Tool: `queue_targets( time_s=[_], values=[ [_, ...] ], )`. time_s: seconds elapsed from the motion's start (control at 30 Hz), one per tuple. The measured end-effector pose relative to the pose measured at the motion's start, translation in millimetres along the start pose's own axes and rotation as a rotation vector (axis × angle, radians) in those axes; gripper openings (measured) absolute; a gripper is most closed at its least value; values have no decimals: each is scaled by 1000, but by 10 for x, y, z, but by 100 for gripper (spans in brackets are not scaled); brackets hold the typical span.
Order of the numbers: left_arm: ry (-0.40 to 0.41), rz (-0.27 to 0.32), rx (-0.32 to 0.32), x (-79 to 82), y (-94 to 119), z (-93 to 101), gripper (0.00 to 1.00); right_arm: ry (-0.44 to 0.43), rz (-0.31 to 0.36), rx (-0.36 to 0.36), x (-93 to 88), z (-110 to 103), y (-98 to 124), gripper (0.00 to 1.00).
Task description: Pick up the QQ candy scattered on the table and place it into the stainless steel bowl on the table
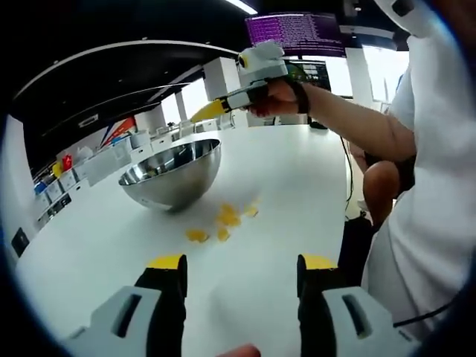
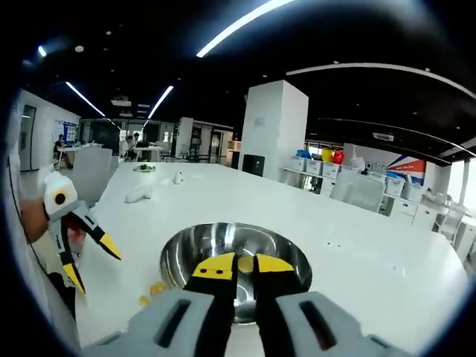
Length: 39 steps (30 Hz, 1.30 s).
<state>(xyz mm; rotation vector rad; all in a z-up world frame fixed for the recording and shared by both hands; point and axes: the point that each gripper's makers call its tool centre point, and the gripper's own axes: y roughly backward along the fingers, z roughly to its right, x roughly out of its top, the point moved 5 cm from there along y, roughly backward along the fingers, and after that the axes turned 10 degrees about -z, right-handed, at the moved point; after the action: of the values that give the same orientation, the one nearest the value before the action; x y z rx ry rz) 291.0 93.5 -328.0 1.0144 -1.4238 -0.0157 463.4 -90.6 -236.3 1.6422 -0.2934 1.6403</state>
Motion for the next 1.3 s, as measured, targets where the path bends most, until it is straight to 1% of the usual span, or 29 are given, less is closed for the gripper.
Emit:
queue_targets(
  time_s=[0.17, 0.33, 0.6, 0.7, 0.8, 0.9, 1.03, 1.1, 1.23, 1.27, 1.3],
  values=[
    [3, 0, 0, 3, -6, -8, 60, -8, -19, 7, -18, -15, -105, 9],
    [-2, -6, 0, 10, -19, -13, 60, -9, -57, 7, -86, -36, -243, 9],
    [-11, 0, 1, 57, -6, -16, 59, -29, -75, 15, -134, -48, -311, 9],
    [-5, 4, 0, 49, -8, -7, 59, -19, -89, 17, -158, -74, -345, 9],
    [-3, -3, 3, 31, -12, -6, 59, -11, -80, 24, -144, -66, -347, 11],
    [-5, -1, 1, 38, -2, -2, 59, 1, -67, 37, -117, -89, -341, 19],
    [-5, 3, 7, 54, 2, -15, 59, 4, -64, 34, -112, -77, -336, 19],
    [-6, 5, 5, 62, 2, -9, 59, -2, -68, 30, -127, -83, -284, 18],
    [-12, 6, 0, 71, -8, 10, 59, -12, -36, 36, -93, -110, -149, 18],
    [-11, 5, -2, 69, -11, 13, 59, -17, -7, 53, -61, -136, -107, 18],
    [-10, 3, -4, 66, -15, 17, 59, -39, 10, 69, -45, -157, -64, 19]
  ],
)
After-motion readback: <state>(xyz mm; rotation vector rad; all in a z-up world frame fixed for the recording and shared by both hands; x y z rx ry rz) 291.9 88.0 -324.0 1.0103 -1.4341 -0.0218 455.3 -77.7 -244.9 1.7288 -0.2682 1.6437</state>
